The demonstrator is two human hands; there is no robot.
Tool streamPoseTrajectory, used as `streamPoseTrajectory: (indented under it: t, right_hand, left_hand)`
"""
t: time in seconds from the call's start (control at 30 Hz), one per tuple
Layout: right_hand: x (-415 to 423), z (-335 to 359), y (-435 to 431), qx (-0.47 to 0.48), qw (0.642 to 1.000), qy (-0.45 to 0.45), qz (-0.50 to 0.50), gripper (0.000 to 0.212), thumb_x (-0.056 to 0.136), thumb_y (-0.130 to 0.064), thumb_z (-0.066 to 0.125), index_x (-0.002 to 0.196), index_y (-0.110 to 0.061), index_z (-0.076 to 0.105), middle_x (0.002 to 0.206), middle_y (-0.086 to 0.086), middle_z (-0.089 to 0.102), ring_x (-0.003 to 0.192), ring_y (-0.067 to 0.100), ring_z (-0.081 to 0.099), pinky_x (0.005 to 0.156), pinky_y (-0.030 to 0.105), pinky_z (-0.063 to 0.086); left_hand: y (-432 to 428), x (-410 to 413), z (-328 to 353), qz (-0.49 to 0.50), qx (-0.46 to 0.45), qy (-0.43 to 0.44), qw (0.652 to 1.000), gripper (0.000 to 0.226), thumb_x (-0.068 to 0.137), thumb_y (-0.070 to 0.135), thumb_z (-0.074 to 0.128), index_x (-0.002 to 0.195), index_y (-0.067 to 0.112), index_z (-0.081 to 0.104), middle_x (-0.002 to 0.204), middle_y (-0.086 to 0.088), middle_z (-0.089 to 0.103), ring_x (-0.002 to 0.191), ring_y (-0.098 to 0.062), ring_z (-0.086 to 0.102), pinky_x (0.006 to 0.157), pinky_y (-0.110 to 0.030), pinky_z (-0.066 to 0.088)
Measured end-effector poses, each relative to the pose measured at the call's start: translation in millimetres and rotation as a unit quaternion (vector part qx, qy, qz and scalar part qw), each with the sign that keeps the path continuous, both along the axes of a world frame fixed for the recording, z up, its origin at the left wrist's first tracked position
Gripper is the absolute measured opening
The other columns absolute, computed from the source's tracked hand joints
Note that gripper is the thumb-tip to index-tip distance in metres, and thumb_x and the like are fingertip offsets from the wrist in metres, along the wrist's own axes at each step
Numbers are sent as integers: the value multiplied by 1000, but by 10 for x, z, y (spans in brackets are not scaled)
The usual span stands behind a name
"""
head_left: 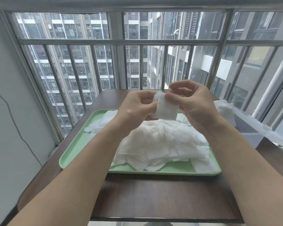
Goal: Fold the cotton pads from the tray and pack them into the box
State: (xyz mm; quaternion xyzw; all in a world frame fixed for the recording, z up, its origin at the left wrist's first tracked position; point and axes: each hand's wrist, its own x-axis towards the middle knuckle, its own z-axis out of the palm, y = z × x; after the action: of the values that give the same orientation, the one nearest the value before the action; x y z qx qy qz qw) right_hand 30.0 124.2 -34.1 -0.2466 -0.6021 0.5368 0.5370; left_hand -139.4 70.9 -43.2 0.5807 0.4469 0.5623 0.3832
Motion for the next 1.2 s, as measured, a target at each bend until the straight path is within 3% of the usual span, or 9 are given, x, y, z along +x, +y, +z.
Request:
streamPoseTrajectory:
  t: [0.23,0.37,0.53,0.63,0.73,0.8,0.9,1.03,1.2]
  right_hand:
    - [-56,-31,-37,95,989,-54,-96,26,75,-1,84,96,-7,71,83,5,72,77,14,69,69,22,54]
    - [-121,-59,-67,224,951,-127,-171,23,78,-9,84,96,-15,71,87,-2,71,81,10,70,74,24,56]
    - [-165,-104,-60,289,889,-200,-293,37,83,-27,80,116,-24,65,105,-7,60,89,5,60,76,21,51]
    - [-137,-93,-34,278,898,-258,-221,45,88,-31,73,131,-23,59,110,-6,64,95,9,63,78,26,55]
    - [-137,-45,-37,250,904,-298,-180,40,88,-25,71,127,-22,63,105,-6,69,94,9,65,79,27,56]
    - [-135,41,-32,246,886,-348,-183,30,88,-22,70,119,-19,68,103,-5,71,95,10,65,83,26,52]
    - [-84,220,-41,223,857,-438,-157,21,92,-24,70,113,-19,71,102,-4,70,98,14,64,84,25,49]
    - [197,486,-45,222,851,-452,-148,21,95,-25,68,113,-15,72,107,-3,70,93,10,63,81,23,47]
    - [862,803,44,195,846,-471,-155,14,92,-20,70,105,-15,72,99,1,69,86,17,63,72,27,50]
  left_hand:
    - [20,-4,8,7,-12,-4,1000,17,101,19,59,99,19,75,89,-4,76,80,-18,72,70,-33,58]
    - [30,-23,-15,-6,1,-3,1000,18,97,24,67,109,13,73,99,-9,77,92,-25,74,81,-42,60]
    - [29,-43,-43,-1,42,18,999,31,86,4,76,115,11,69,102,-12,76,93,-29,75,84,-45,60]
    - [44,-62,-47,16,58,34,998,28,85,3,76,108,20,71,93,-6,76,86,-28,75,82,-49,61]
    - [64,-70,-62,62,91,94,990,28,81,15,80,104,29,71,88,4,74,84,-20,73,78,-43,61]
    - [89,-64,-93,94,99,137,981,32,79,29,82,108,28,69,92,2,73,84,-19,72,78,-42,60]
    - [85,-19,-111,111,107,185,970,33,81,31,83,109,25,66,94,4,72,77,-16,71,72,-37,60]
    - [30,58,-76,125,124,236,956,23,87,28,77,106,28,64,93,10,69,66,-4,67,65,-26,58]
    - [12,136,40,107,115,300,941,8,92,25,71,97,32,70,90,21,67,74,5,64,68,-15,52]
